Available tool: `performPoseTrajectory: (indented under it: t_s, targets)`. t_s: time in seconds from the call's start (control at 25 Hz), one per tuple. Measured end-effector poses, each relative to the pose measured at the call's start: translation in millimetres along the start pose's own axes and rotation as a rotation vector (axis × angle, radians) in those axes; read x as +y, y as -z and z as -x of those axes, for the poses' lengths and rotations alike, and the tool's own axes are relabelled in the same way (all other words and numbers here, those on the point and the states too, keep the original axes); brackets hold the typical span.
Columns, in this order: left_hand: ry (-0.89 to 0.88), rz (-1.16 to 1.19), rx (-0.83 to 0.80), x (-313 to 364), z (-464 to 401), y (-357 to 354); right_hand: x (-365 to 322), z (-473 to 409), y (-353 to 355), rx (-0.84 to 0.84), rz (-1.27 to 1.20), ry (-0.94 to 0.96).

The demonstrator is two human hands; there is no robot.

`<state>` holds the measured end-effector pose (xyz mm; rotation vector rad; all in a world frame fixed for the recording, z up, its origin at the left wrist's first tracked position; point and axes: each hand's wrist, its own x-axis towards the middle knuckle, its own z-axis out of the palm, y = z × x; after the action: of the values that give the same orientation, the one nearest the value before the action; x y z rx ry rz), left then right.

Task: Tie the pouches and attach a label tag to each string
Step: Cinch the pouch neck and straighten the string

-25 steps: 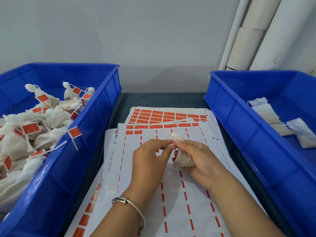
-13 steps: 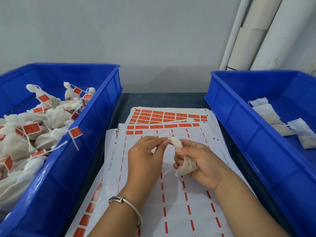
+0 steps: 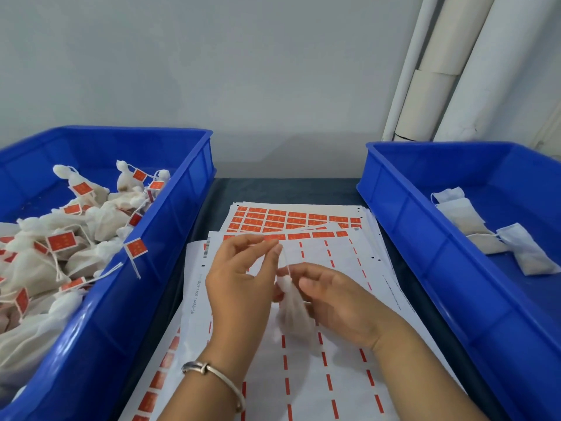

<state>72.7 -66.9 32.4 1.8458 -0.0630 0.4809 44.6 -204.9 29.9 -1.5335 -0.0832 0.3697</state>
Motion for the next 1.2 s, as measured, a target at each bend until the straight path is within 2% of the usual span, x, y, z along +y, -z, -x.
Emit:
performPoseTrajectory:
  t_s: [0.16,0.32,0.4,0.48,0.6,0.68,0.76,1.0,1.2]
  targets:
    - [-0.109,-0.035,-0.034,18.3,7.0,6.1,-10.4,-3.7,-0.9,0.164,-0.077,0.095]
    - [-0.208,-0.094,-0.054,24.7,-18.3,26.0,-33.8,-6.5,5.2,0.184,0.004,0.067]
    - [-0.116,-0.06,-0.038,16.4,-42.8,31.0,-43.1,-13.0,9.1,0.213,0.012,0.043]
    - [0.065,-0.033,-0.035,-5.5,-69.4,25.6,-47.3,-27.3,13.3,0.243,-0.083,0.039]
    - [0.209,-0.264,-0.232,-49.0,-89.1,6.1,-41.3,-55.7,14.9,0.285,-0.247,-0.026]
    - [0.2,-0.426,-0.41,-71.6,-89.0,-3.8,-28.6,-71.3,13.4,0.296,-0.377,-0.09]
    - [0.167,-0.524,-0.495,-86.3,-88.1,-8.5,-12.3,-79.3,14.5,0.288,-0.498,-0.114]
    - [0.087,-0.679,-0.599,-101.6,-93.2,-11.8,12.8,-91.1,23.3,0.208,-0.412,-0.124]
    - [0.086,-0.68,-0.591,-98.1,-95.2,-12.4,11.3,-93.9,22.5,0.201,-0.378,-0.113]
